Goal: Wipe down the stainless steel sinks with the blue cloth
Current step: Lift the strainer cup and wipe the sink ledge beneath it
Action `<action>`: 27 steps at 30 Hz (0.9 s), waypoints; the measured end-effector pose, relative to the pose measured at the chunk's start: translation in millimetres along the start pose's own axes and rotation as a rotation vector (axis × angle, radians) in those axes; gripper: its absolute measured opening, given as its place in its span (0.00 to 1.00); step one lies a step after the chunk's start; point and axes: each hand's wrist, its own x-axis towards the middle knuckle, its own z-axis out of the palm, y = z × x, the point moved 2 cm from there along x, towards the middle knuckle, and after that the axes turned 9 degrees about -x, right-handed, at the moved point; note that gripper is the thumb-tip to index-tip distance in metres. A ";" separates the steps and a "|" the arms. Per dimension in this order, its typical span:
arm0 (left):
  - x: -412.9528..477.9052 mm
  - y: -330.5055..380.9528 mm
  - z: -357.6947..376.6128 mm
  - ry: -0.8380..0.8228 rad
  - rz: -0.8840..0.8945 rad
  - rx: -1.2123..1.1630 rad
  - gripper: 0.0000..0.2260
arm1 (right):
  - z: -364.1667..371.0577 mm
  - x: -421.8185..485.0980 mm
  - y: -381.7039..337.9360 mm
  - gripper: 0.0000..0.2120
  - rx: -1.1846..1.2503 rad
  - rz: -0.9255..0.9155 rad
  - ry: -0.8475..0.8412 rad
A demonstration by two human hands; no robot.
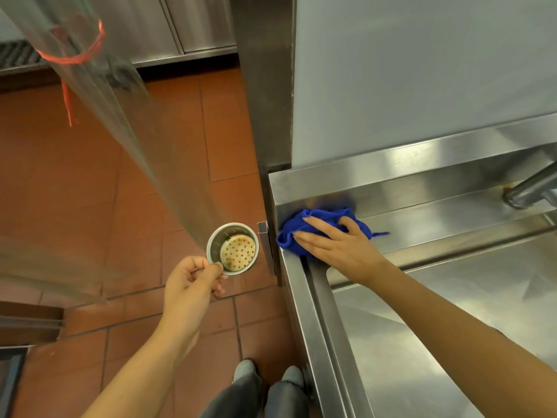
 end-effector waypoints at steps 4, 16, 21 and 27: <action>-1.1 -3.1 7.4 -0.009 -0.010 0.016 0.08 | -16.0 0.8 9.6 0.34 -0.052 0.104 0.256; -0.7 -0.7 23.2 -0.008 0.008 0.018 0.10 | 9.0 -21.5 22.2 0.38 -0.029 0.163 0.239; -3.9 -4.5 36.1 -0.030 0.000 0.043 0.09 | 23.5 -29.2 25.1 0.36 -0.065 0.233 0.301; -6.6 -3.8 51.4 -0.053 0.012 0.084 0.08 | 32.0 -42.6 35.2 0.41 -0.011 0.158 0.204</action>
